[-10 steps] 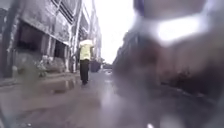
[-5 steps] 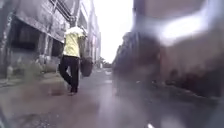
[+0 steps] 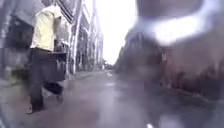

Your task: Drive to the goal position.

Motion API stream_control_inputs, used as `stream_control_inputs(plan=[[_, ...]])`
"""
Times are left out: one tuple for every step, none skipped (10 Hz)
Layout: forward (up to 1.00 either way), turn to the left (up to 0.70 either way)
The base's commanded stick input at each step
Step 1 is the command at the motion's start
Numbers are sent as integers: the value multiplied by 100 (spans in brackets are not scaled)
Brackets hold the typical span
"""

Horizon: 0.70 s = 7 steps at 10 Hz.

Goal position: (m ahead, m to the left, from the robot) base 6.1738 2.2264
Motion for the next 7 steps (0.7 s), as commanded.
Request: stream_control_inputs(plan=[[50,2],[50,2],[50,2],[50,2],[50,2],[50,2],[50,2]])
